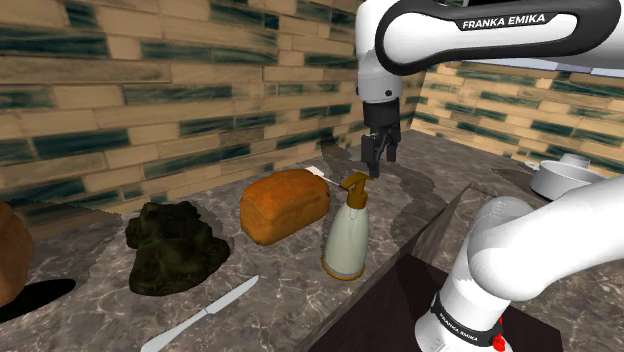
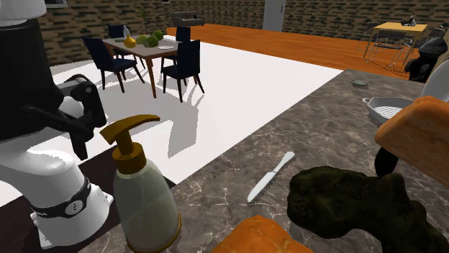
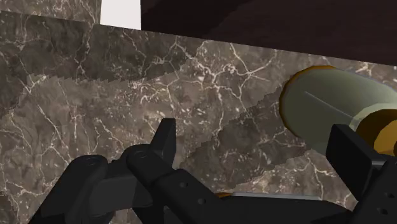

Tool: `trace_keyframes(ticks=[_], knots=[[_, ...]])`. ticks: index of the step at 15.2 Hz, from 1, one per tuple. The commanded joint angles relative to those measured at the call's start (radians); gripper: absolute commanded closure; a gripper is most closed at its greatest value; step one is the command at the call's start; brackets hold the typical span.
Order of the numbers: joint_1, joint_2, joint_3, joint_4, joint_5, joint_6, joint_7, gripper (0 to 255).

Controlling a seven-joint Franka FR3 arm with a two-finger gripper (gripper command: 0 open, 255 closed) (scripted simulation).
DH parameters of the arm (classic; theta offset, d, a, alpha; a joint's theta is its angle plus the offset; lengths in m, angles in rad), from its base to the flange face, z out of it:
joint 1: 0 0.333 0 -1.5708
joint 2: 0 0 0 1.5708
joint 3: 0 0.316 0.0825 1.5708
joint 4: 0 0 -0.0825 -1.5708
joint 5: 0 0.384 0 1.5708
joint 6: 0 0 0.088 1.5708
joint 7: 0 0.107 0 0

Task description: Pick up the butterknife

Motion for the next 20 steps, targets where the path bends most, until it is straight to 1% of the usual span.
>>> trace_keyframes(ticks=[1, 10, 20], knots=[[0.000, 0.000, 0.000, 0.000, 0.000, 0.000, 0.000, 0], [0.126, 0.185, 0.012, -0.046, 0.044, 0.330, -0.178, 0], [0.264, 0.415, 0.052, -0.024, 0.109, 0.650, -0.385, 0]])
